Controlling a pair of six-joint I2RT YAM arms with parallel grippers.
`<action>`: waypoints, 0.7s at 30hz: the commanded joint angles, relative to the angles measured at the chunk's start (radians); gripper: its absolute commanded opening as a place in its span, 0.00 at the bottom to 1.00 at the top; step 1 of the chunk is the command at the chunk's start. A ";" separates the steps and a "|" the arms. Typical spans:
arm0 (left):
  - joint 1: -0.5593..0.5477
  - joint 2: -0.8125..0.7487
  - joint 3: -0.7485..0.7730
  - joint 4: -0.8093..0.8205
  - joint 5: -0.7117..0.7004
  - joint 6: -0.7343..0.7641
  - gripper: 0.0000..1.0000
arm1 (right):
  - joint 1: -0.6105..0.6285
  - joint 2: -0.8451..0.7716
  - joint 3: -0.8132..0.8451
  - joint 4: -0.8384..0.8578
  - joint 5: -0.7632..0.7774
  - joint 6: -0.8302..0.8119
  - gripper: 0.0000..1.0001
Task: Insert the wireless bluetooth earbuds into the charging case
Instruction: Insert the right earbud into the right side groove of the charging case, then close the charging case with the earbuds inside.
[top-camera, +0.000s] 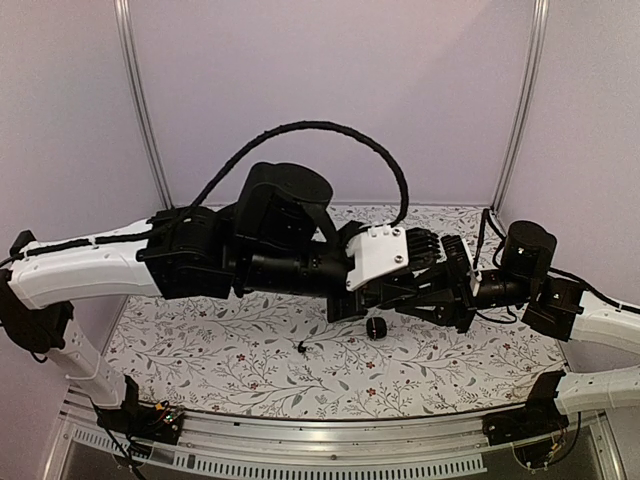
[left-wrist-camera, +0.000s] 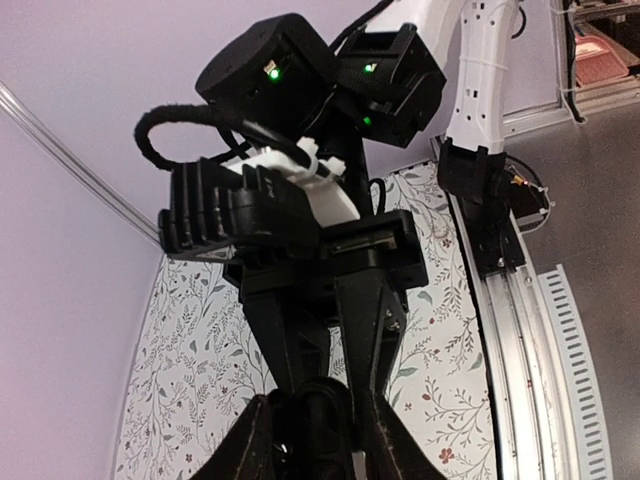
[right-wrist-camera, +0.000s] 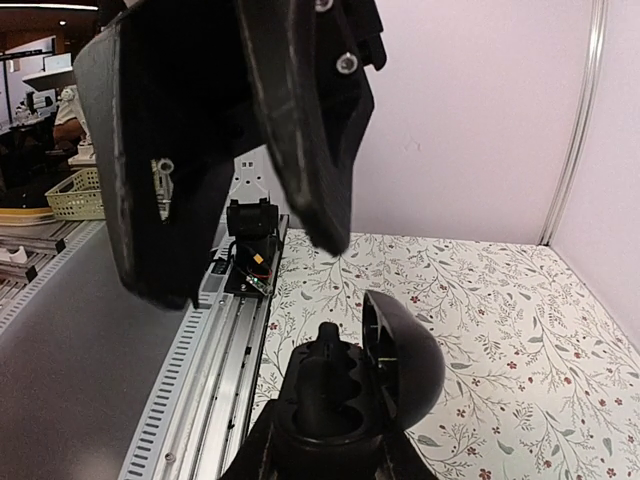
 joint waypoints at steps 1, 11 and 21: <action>-0.016 -0.082 -0.006 0.046 0.027 0.010 0.32 | 0.008 -0.005 0.017 0.034 0.016 0.009 0.10; 0.106 -0.184 -0.125 0.087 -0.142 -0.111 0.33 | 0.007 -0.010 0.024 0.050 -0.021 0.019 0.10; 0.134 -0.129 -0.142 0.066 -0.055 -0.115 0.33 | 0.007 0.007 0.047 0.067 -0.112 0.050 0.10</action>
